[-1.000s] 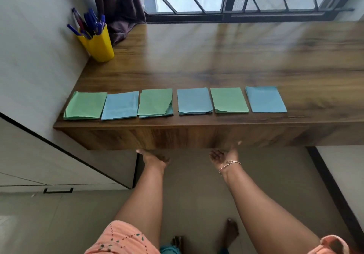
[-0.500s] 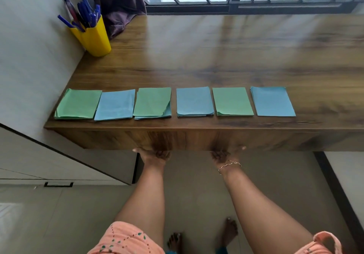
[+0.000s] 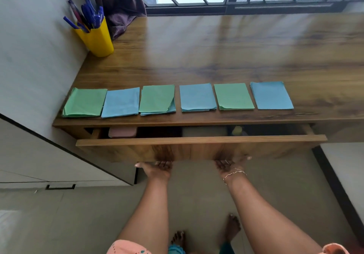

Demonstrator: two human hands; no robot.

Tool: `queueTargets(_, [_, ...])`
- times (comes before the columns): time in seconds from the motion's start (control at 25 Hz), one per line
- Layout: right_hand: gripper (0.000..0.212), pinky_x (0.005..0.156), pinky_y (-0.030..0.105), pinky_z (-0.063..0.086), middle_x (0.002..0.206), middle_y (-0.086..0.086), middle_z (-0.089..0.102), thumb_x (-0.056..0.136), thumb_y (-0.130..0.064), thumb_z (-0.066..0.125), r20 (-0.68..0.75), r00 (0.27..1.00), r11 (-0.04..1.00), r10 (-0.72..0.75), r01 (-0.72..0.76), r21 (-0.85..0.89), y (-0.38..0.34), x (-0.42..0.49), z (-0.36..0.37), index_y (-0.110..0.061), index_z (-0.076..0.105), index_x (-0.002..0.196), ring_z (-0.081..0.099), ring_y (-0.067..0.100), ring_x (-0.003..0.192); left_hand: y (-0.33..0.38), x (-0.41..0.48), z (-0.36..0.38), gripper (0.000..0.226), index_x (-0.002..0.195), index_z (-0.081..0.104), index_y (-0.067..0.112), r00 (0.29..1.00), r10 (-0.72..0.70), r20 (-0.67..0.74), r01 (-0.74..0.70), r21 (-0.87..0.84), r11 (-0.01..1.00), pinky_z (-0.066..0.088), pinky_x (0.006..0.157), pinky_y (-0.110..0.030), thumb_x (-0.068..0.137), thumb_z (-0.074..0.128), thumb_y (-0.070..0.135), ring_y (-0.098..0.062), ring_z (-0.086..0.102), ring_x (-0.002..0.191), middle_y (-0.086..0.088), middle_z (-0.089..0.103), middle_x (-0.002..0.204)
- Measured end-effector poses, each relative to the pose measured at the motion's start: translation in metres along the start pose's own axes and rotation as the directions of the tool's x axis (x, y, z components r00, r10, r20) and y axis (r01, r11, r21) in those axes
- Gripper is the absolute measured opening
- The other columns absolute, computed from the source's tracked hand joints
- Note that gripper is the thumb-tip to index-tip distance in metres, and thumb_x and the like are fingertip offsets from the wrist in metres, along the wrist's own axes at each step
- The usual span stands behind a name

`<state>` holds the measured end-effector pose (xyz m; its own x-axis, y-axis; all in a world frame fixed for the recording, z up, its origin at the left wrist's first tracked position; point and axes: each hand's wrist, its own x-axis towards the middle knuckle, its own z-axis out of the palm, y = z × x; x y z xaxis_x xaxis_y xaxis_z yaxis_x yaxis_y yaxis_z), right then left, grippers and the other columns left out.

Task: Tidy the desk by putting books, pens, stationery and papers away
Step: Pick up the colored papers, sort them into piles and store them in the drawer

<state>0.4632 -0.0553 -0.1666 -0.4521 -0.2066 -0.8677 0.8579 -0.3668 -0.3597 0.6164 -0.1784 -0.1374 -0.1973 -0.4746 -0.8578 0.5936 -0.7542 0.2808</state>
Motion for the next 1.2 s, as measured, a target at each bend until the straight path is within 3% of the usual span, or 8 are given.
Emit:
queueTargets(0.08, [0.083,0.097,0.045,0.041,0.105,0.016,0.054,0.083,-0.075,0.019,-0.031,0.999,1.0,-0.015,0.015,-0.004,0.007,-0.008,-0.009,-0.002,0.05,0.106,0.047,0.033,0.122,0.0,-0.005,-0.014,0.097,0.144,0.027,0.001,1.0,-0.011,0.0,0.011,0.021,1.0,0.028,0.112,-0.044,0.086,0.002,0.074,-0.035,0.033,0.137,-0.019,0.031,0.15])
queueTargets(0.16, [0.08,0.092,0.045,0.043,0.091,0.012,0.053,0.082,-0.076,0.018,-0.035,0.999,1.0,-0.025,0.025,0.003,0.014,-0.014,-0.021,-0.005,0.048,0.103,0.052,0.031,0.112,-0.002,-0.009,-0.027,0.097,0.143,0.032,0.004,1.0,-0.016,-0.011,0.016,0.06,0.998,0.03,0.11,-0.043,0.085,0.001,0.074,-0.034,0.037,0.135,-0.018,0.035,0.148])
queueTargets(0.36, [0.084,0.098,0.048,0.04,0.137,0.015,0.046,0.083,-0.075,0.022,0.0,1.0,0.999,-0.014,0.014,0.044,0.022,-0.035,-0.053,-0.009,0.046,0.129,0.046,0.033,0.124,-0.007,-0.018,-0.057,0.092,0.143,0.038,0.018,1.0,-0.012,-0.005,0.013,0.101,0.995,0.033,0.107,-0.044,0.083,-0.002,0.076,-0.032,0.041,0.131,-0.013,0.041,0.145])
queueTargets(0.56, [0.064,0.084,0.048,0.045,0.137,0.012,0.049,0.085,-0.07,0.033,-0.002,1.0,0.997,-0.017,0.017,0.076,0.03,-0.054,-0.08,-0.019,0.049,0.12,0.056,0.03,0.09,-0.015,-0.036,-0.087,0.089,0.138,0.045,0.02,1.0,-0.002,-0.002,0.002,0.126,0.992,0.034,0.106,-0.045,0.085,-0.003,0.073,-0.031,0.047,0.122,-0.012,0.047,0.141])
queueTargets(0.76, [0.066,0.089,0.05,0.043,0.137,0.009,0.051,0.089,-0.066,0.03,-0.004,1.0,0.996,0.01,-0.01,0.092,0.037,-0.073,-0.112,-0.019,0.049,0.132,0.048,0.033,0.123,-0.026,-0.06,-0.117,0.087,0.139,0.044,0.017,1.0,0.014,-0.009,-0.013,0.134,0.991,0.036,0.102,-0.042,0.087,0.0,0.071,-0.03,0.05,0.116,-0.014,0.046,0.141])
queueTargets(0.84, [0.059,0.086,0.05,0.045,0.135,0.007,0.052,0.09,-0.062,0.035,0.016,1.0,0.994,0.023,-0.025,0.111,0.04,-0.077,-0.125,-0.021,0.053,0.128,0.054,0.032,0.117,-0.031,-0.07,-0.13,0.087,0.139,0.043,0.017,1.0,0.029,-0.008,-0.028,0.131,0.991,0.039,0.097,-0.04,0.086,0.0,0.072,-0.029,0.053,0.107,-0.013,0.046,0.142])
queueTargets(0.92, [0.049,0.086,0.048,0.046,0.134,0.005,0.054,0.092,-0.058,0.036,0.013,1.0,0.989,0.022,-0.024,0.148,0.044,-0.082,-0.137,-0.022,0.056,0.119,0.06,0.03,0.101,-0.034,-0.078,-0.141,0.087,0.139,0.042,0.017,0.999,0.029,-0.019,-0.026,0.13,0.991,0.035,0.103,-0.041,0.086,0.0,0.072,-0.032,0.049,0.121,-0.012,0.044,0.143])
queueTargets(1.2, [0.042,0.096,0.047,0.044,0.132,0.004,0.056,0.095,-0.05,0.035,-0.037,0.999,0.99,0.02,-0.015,0.141,0.048,-0.104,-0.16,-0.022,0.055,0.118,0.053,0.03,0.121,-0.039,-0.099,-0.168,0.082,0.138,0.045,0.02,0.999,0.041,-0.028,-0.037,0.113,0.993,0.035,0.105,-0.045,0.089,0.001,0.069,-0.032,0.047,0.125,-0.008,0.048,0.141])
